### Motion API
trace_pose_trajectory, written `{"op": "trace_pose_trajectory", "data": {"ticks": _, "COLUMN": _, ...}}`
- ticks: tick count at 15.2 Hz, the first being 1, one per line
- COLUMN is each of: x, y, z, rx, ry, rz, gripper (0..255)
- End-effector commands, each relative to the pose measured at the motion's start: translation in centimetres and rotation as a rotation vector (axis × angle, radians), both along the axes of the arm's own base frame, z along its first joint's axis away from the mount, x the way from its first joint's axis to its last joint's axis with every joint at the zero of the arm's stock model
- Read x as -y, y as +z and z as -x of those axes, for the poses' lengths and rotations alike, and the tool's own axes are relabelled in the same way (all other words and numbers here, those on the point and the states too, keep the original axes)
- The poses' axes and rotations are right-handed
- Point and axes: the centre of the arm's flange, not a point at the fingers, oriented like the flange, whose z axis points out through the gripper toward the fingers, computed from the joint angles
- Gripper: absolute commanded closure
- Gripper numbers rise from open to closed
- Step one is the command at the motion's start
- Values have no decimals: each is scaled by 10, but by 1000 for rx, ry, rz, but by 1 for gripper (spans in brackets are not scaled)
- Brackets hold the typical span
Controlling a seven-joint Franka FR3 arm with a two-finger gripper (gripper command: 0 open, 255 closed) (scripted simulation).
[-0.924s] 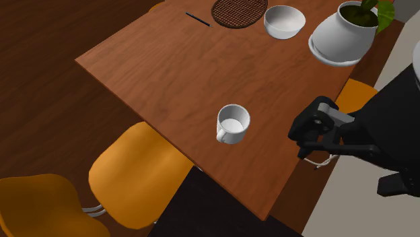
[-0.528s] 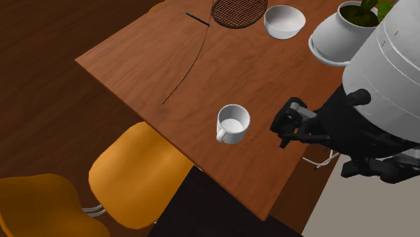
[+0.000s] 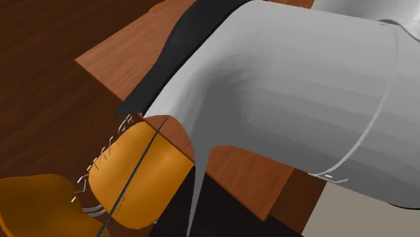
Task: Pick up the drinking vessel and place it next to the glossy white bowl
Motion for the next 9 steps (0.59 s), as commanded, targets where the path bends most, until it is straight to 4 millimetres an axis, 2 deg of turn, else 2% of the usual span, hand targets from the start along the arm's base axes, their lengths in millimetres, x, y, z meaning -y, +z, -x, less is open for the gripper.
{"op": "trace_pose_trajectory", "data": {"ticks": 1, "x": -9, "y": -23, "z": -9, "rx": 7, "ry": -2, "rz": -13, "gripper": 0}}
{"op": "trace_pose_trajectory", "data": {"ticks": 9, "x": -54, "y": -103, "z": -50, "rx": 25, "ry": -8, "rz": -62, "gripper": 0}}
